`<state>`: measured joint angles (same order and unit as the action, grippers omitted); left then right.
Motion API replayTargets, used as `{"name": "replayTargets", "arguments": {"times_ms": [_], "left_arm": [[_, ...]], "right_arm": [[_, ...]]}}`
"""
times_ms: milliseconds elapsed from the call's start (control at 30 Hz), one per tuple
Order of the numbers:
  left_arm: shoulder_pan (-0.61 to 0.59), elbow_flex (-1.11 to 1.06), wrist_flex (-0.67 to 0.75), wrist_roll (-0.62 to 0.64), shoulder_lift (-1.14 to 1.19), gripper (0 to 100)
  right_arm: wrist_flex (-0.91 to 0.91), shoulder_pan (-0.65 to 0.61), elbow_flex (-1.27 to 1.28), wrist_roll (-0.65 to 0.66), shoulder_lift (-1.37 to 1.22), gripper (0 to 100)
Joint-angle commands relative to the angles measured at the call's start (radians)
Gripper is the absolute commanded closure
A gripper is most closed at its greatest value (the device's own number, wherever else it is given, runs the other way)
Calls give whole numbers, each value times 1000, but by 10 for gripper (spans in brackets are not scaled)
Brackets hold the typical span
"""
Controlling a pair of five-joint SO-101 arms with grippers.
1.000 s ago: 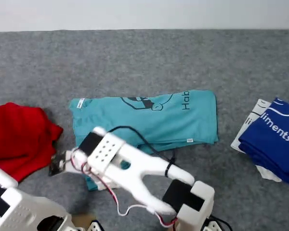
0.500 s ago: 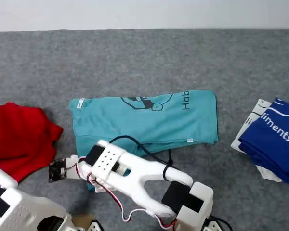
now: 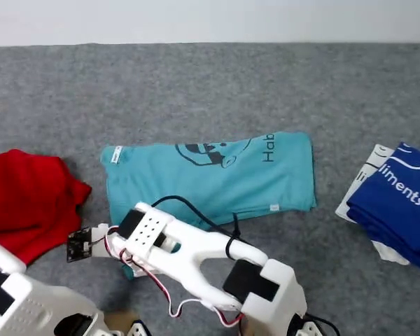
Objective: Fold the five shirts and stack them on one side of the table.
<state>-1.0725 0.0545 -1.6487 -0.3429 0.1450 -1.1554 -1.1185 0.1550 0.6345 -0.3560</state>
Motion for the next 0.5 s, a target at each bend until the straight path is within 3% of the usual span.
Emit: {"name": "replayTargets", "arguments": {"times_ms": [0, 467], "left_arm": [[-6, 2, 17, 2, -5, 994], [-5, 2, 17, -3, -5, 994]], "right_arm": [[-4, -1, -35, 8, -2, 989], [-134, 189, -342, 11, -10, 988]]}}
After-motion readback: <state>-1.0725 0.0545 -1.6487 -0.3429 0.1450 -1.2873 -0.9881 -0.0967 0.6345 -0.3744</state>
